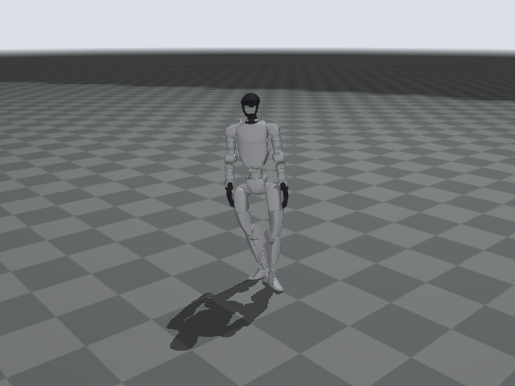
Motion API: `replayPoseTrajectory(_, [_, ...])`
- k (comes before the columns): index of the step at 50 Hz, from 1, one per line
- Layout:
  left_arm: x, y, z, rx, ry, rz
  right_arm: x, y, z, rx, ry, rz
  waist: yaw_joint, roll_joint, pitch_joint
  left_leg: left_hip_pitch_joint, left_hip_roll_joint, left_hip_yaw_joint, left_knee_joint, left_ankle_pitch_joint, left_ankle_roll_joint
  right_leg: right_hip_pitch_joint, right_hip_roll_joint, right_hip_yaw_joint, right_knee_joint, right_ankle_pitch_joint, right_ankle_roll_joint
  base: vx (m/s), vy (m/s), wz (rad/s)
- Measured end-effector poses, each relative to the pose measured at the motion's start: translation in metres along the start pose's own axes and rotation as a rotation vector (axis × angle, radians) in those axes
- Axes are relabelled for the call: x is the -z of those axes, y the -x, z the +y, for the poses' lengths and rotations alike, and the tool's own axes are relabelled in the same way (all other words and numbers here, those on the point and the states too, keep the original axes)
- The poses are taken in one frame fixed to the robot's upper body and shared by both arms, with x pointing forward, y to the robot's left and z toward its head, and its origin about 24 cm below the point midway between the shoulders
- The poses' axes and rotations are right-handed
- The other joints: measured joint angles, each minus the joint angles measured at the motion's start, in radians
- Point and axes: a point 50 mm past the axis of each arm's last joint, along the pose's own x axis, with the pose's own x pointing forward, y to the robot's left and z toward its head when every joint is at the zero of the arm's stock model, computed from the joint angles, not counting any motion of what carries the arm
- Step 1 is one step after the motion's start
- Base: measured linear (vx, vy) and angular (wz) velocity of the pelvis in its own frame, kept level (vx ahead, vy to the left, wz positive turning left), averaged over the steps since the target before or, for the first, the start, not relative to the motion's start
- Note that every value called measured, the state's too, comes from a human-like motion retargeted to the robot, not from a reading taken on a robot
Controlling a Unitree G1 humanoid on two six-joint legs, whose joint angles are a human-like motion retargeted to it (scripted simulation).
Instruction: In place motions
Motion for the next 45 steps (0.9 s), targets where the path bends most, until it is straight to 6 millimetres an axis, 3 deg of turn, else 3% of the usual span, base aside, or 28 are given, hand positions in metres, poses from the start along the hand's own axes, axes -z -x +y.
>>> replayPoseTrajectory(5, [0.011,-0.001,-0.006,-0.020,0.030,0.017,-0.009,0.000,-0.005,0.011,-0.009,-0.033,0.010,0.015,-0.010,0.038,-0.021,-0.025,-0.013,0.007,-0.006,0.009,0.004,-0.088,0.002,-0.010,0.009,0.10,0.09,0.88])
replayPoseTrajectory(10, [0.021,-0.001,-0.016,0.010,0.053,0.045,-0.020,0.000,-0.003,0.009,-0.021,-0.078,0.024,0.026,-0.024,0.029,-0.062,-0.078,-0.074,0.004,0.030,0.016,0.004,-0.132,0.003,-0.011,0.021,0.15,0.06,0.44])
replayPoseTrajectory(18, [0.009,-0.001,-0.016,0.021,0.010,0.008,-0.040,0.000,0.004,-0.024,0.022,-0.155,0.042,0.019,-0.022,0.019,-0.089,-0.114,-0.092,-0.022,0.076,0.028,-0.004,-0.166,0.009,-0.008,0.032,0.15,0.02,0.20])
replayPoseTrajectory(25, [-0.002,-0.001,-0.012,0.024,-0.011,-0.029,-0.032,0.000,0.013,-0.078,0.021,-0.142,0.047,0.004,-0.041,0.024,-0.104,-0.134,-0.103,-0.061,0.093,0.033,-0.014,-0.174,0.024,-0.007,0.043,0.22,0.00,0.08])
replayPoseTrajectory(35, [-0.001,-0.001,-0.011,0.031,-0.008,-0.021,-0.007,-0.001,0.013,-0.079,-0.050,-0.063,0.025,0.014,-0.058,0.072,-0.119,-0.166,-0.132,-0.117,0.117,0.069,-0.026,-0.174,0.095,-0.020,0.053,0.28,0.02,0.05])
replayPoseTrajectory(39, [-0.005,0.000,-0.009,0.032,-0.032,-0.029,-0.002,0.000,0.011,-0.068,-0.076,-0.062,0.012,0.040,-0.051,0.090,-0.098,-0.198,-0.132,-0.139,0.128,0.075,-0.031,-0.176,0.184,-0.008,0.009,0.25,0.03,0.28])
replayPoseTrajectory(43, [-0.014,0.001,-0.007,0.028,-0.066,-0.043,-0.003,0.000,0.009,-0.062,-0.109,-0.073,-0.027,0.097,-0.036,0.096,-0.045,-0.262,-0.130,-0.148,0.139,0.009,-0.066,-0.119,0.414,0.001,-0.111,0.18,0.00,0.64])
replayPoseTrajectory(45, [-0.020,0.002,-0.006,0.025,-0.077,-0.057,-0.006,0.000,0.008,-0.060,-0.122,-0.086,-0.052,0.099,-0.024,0.092,-0.048,-0.295,-0.130,-0.149,0.148,-0.074,-0.084,0.015,0.530,-0.023,-0.092,0.07,-0.05,0.79])
